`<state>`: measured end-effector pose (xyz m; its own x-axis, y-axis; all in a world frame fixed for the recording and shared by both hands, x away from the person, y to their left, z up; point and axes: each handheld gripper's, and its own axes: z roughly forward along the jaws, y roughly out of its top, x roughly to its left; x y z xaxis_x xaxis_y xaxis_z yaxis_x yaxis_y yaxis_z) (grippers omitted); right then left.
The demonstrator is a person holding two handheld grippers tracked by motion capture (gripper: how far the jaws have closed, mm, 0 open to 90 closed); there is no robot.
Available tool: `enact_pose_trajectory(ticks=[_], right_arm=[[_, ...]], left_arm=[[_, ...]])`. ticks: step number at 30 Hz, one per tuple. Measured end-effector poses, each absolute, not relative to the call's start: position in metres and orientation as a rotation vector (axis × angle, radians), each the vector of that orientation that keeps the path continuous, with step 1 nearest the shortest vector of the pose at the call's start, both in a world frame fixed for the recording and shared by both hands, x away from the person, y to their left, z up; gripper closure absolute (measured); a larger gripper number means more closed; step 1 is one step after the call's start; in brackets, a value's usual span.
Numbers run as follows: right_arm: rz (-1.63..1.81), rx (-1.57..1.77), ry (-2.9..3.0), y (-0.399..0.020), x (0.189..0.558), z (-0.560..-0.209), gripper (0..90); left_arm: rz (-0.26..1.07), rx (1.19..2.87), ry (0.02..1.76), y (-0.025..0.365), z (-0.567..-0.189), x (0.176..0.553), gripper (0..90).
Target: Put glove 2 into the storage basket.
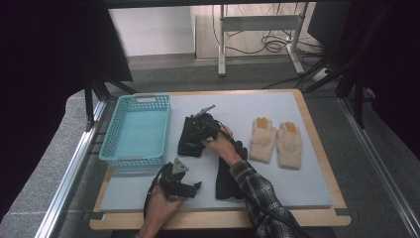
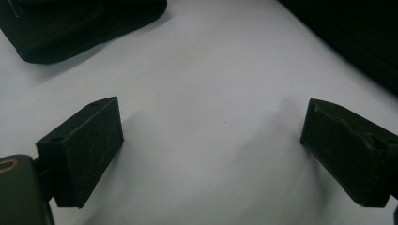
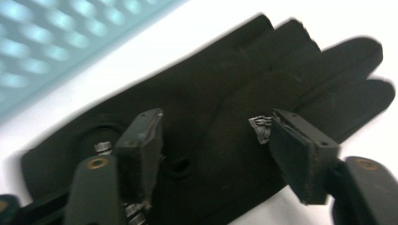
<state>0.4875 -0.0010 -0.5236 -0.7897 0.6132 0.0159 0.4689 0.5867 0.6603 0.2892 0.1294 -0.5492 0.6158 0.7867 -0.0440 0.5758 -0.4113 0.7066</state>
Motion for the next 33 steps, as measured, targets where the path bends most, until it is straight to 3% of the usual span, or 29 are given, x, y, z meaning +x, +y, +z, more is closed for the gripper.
enact_pose_trajectory(ticks=[2,5,7,18,33], right_arm=[[1.024,0.918,2.612,-0.001,0.490,-0.528,45.4],[1.037,0.921,2.642,-0.004,0.488,-0.527,74.3],[1.024,0.934,2.665,-0.005,0.487,-0.526,83.0],[1.079,0.915,2.620,-0.018,0.479,-0.505,86.2],[1.176,0.898,2.582,-0.083,0.430,-0.447,85.7]], left_arm=[[0.384,2.136,1.069,0.129,-0.549,0.289,6.4],[0.384,2.137,1.069,0.129,-0.549,0.289,6.4],[0.384,2.137,1.069,0.129,-0.549,0.289,6.4],[0.384,2.139,1.068,0.129,-0.549,0.289,6.4],[0.387,2.141,1.066,0.129,-0.549,0.289,6.4]])
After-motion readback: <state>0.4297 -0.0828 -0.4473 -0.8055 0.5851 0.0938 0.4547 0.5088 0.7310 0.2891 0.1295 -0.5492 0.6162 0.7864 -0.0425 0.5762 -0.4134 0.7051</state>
